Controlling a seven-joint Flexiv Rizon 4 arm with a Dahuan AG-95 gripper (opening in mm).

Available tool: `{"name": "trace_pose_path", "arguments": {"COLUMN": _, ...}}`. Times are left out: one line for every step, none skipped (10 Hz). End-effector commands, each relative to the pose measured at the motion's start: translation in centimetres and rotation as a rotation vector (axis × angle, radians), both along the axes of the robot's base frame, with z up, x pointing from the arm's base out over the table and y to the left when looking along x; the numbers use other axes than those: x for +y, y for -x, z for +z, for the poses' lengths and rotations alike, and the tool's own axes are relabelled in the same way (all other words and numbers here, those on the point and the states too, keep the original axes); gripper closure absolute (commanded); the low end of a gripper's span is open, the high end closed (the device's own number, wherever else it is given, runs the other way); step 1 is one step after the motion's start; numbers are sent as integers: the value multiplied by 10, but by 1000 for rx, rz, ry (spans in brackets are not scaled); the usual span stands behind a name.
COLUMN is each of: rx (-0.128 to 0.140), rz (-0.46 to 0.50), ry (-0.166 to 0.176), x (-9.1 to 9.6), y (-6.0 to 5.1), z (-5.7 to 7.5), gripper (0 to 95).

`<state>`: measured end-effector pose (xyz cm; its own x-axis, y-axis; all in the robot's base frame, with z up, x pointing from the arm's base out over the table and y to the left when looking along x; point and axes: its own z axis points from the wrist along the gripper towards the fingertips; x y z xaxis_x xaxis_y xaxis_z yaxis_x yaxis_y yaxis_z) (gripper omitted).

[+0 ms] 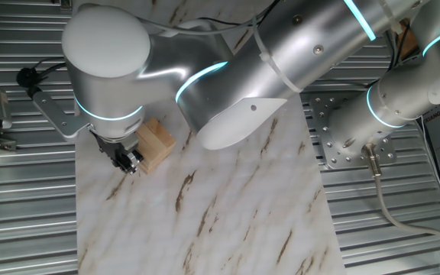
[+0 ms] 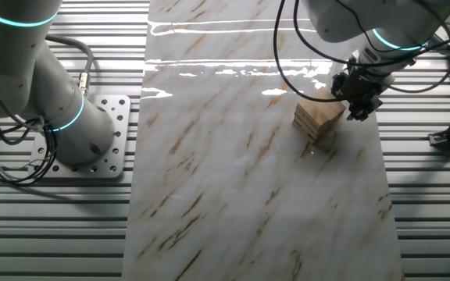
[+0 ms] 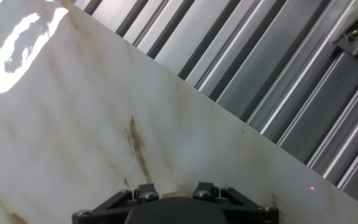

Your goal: Play Jenga

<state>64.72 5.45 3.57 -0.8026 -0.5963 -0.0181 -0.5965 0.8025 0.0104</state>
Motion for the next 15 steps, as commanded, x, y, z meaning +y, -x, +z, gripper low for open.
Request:
{"name": "trace_pose_path", "arguments": {"rx": 2, "rz": 2, "ry": 1, "x": 0, "y": 0, "z": 0, "gripper": 570}}
{"name": "trace_pose_path", "arguments": {"rx": 2, "rz": 3, "ry": 1, "x": 0, "y": 0, "z": -1, "gripper": 570}}
{"name": "trace_pose_path", "arguments": {"rx": 2, "rz": 4, "ry": 0, "x": 0, "y": 0, "z": -2, "gripper": 570}}
{"name": "trace_pose_path", "arguments": {"rx": 1, "rz": 6, "ry": 0, "x": -1, "y": 1, "z": -2, "gripper": 570}}
{"name": "trace_pose_path", "arguments": {"rx": 1, "rz": 7, "ry": 0, "x": -1, "y": 1, "z": -2, "gripper": 570}}
{"name": "trace_pose_path", "arguments": {"rx": 1, "rz": 8, "ry": 1, "x": -1, "y": 1, "z": -4, "gripper": 570}}
{"name": "trace_pose_path", "arguments": {"rx": -1, "rz": 9, "ry": -1, "x": -2, "y": 2, "z": -5, "gripper": 570}}
{"name": "trace_pose_path", "arguments": {"rx": -3, "rz": 10, "ry": -1, "x": -2, "y": 2, "z": -5, "gripper": 570}}
{"name": "trace_pose_path", "arguments": {"rx": -4, "rz": 10, "ry": -2, "x": -2, "y": 3, "z": -6, "gripper": 570}}
{"name": "trace_pose_path", "arguments": {"rx": -4, "rz": 10, "ry": -3, "x": -2, "y": 2, "z": -6, "gripper": 570}}
{"name": "trace_pose_path", "arguments": {"rx": -4, "rz": 10, "ry": -2, "x": -2, "y": 3, "z": -6, "gripper": 570}}
{"name": "trace_pose_path", "arguments": {"rx": -4, "rz": 10, "ry": -2, "x": -2, "y": 3, "z": -7, "gripper": 570}}
{"name": "trace_pose_path", "arguments": {"rx": -4, "rz": 10, "ry": -2, "x": -2, "y": 3, "z": -7, "gripper": 570}}
{"name": "trace_pose_path", "arguments": {"rx": -4, "rz": 11, "ry": -3, "x": -2, "y": 3, "z": -7, "gripper": 570}}
{"name": "trace_pose_path", "arguments": {"rx": -4, "rz": 11, "ry": -2, "x": -2, "y": 3, "z": -7, "gripper": 570}}
